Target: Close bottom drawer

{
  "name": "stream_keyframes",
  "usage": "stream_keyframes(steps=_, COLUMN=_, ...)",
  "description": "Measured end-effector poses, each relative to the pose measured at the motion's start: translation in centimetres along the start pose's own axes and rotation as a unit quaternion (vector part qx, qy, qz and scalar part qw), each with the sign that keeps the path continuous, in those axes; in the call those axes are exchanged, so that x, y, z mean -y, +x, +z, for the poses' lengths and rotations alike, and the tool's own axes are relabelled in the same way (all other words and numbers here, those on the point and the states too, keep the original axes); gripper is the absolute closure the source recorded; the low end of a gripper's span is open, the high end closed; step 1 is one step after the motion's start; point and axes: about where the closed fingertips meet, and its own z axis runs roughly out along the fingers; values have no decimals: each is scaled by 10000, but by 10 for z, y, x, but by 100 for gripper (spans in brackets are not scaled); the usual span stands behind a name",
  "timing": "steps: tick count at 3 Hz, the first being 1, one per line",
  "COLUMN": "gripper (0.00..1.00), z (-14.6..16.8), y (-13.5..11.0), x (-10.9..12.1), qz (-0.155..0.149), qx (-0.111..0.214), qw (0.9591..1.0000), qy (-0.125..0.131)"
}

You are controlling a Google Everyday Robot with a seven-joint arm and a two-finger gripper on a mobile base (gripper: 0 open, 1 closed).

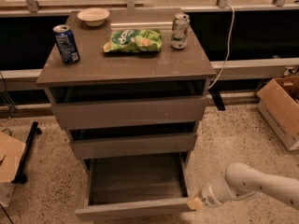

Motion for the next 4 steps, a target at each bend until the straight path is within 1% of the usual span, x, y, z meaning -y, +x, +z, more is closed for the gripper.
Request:
stream_keyframes(steps=1, gripper=100, z=54, y=30, x=32, qz=503, qx=31, qw=9982, qy=-323)
stream_keyframes(steps=2, gripper=100, z=54, y=30, x=32, qz=502, qx=31, qw=9982, qy=-323)
stream_keyframes(steps=3, gripper=100, z=80, y=41, x=32, qz=716, qx=-155, qw=9965, qy=-410)
stream_keyframes(steps=4, gripper=100, z=113, y=52, x=33, qz=972, qx=-168, qw=9932, qy=-616)
